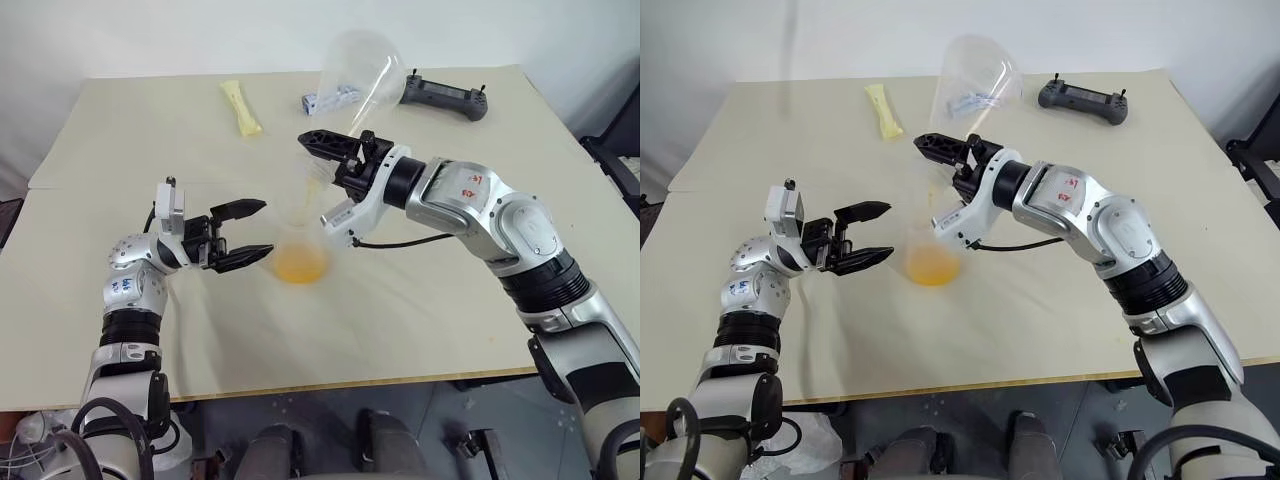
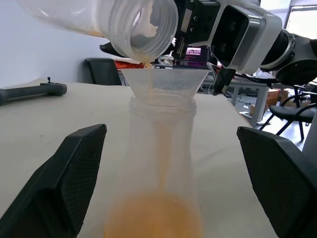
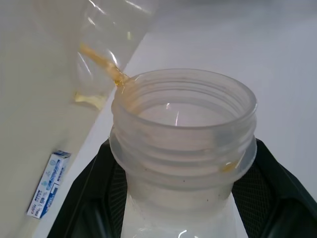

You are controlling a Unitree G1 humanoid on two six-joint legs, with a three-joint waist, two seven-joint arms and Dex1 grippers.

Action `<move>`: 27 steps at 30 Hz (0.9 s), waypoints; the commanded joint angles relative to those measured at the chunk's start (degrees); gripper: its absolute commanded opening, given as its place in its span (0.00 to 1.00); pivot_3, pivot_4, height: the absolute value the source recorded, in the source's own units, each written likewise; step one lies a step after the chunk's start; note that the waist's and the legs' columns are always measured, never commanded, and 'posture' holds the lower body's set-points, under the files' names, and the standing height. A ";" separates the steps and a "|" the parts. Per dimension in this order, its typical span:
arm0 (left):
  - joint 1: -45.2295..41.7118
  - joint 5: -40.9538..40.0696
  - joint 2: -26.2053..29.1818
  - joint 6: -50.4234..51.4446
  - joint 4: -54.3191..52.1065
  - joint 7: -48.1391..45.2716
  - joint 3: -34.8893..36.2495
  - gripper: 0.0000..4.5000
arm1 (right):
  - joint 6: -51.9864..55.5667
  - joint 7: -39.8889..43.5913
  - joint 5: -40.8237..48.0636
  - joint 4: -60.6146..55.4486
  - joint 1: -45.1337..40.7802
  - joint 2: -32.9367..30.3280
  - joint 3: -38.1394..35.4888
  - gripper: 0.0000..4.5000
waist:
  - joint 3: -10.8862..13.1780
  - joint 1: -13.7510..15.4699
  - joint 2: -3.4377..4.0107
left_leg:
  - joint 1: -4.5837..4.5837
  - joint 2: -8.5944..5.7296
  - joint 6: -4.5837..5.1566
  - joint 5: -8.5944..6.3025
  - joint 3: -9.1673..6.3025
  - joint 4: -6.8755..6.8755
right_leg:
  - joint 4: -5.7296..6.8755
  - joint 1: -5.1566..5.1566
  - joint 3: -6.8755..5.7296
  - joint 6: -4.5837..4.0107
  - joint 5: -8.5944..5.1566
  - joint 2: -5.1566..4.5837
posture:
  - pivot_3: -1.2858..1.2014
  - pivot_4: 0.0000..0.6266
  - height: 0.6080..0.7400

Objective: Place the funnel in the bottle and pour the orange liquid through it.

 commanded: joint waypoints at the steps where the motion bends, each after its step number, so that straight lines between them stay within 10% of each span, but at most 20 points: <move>1: -0.71 -1.45 0.13 0.00 -1.42 0.05 0.82 1.00 | -0.03 -1.33 -0.04 -1.00 -1.87 -0.63 -2.38 0.54 | 0.00 0.00 0.00 | 0.00 0.00 0.00 0.00 0.00 0.00 | 0.00 0.00 0.00 0.00 0.00 0.00 | 0.52 0.24 1.00; 27: -0.91 0.14 0.71 -0.28 -0.96 2.26 0.19 1.00 | 10.75 7.88 13.33 -5.54 3.51 5.47 -6.87 0.54 | 0.00 0.07 0.00 | 0.00 0.00 0.00 0.00 -0.03 0.03 | 0.04 0.02 -0.01 0.00 0.00 0.00 | 0.52 0.24 1.00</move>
